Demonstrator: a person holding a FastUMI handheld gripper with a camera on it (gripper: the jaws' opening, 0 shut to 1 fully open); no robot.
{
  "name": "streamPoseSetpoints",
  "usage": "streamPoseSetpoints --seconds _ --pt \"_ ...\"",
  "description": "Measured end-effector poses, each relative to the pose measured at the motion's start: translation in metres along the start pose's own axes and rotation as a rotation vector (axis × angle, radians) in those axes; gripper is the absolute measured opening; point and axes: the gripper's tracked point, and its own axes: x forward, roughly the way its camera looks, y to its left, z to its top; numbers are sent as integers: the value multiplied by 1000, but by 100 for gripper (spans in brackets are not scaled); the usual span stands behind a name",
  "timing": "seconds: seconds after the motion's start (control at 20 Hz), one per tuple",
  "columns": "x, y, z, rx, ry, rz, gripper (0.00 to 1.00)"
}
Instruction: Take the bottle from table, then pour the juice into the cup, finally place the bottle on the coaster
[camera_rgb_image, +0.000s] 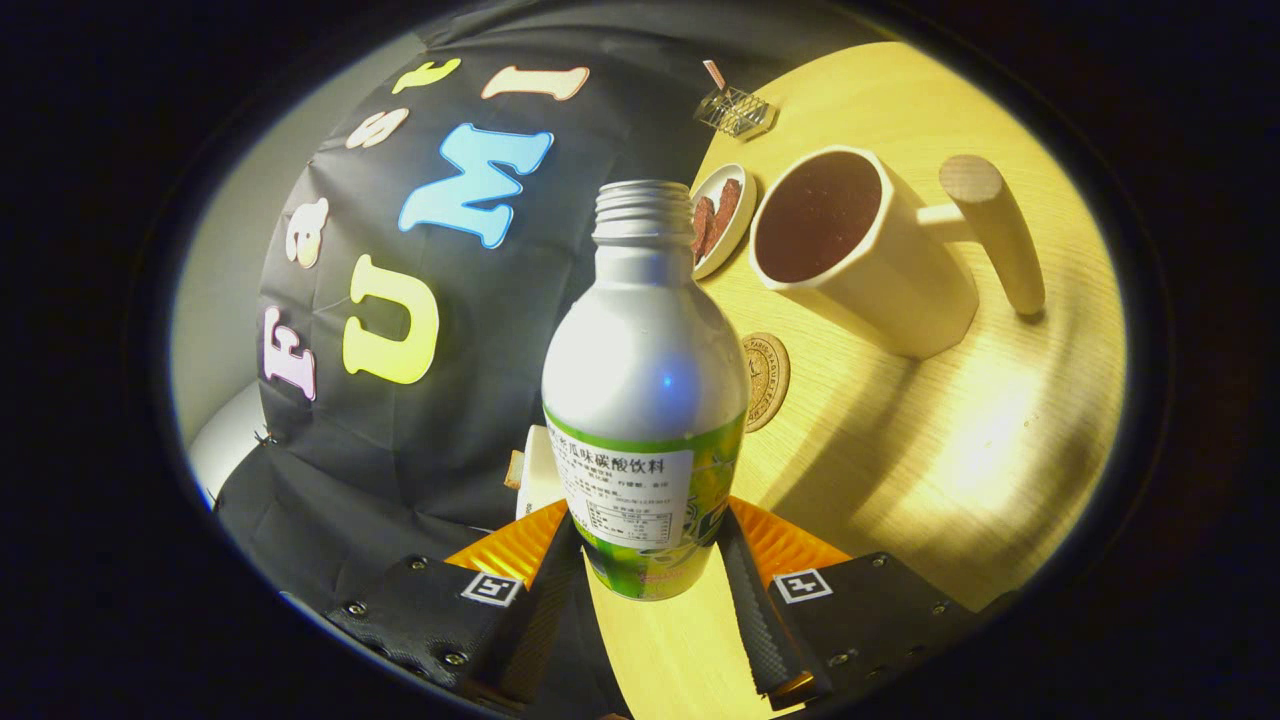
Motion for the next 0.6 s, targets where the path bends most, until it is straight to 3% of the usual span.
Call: streamPoseSetpoints --seconds 0.6 --pt "9 2 0 193 55 27 76"
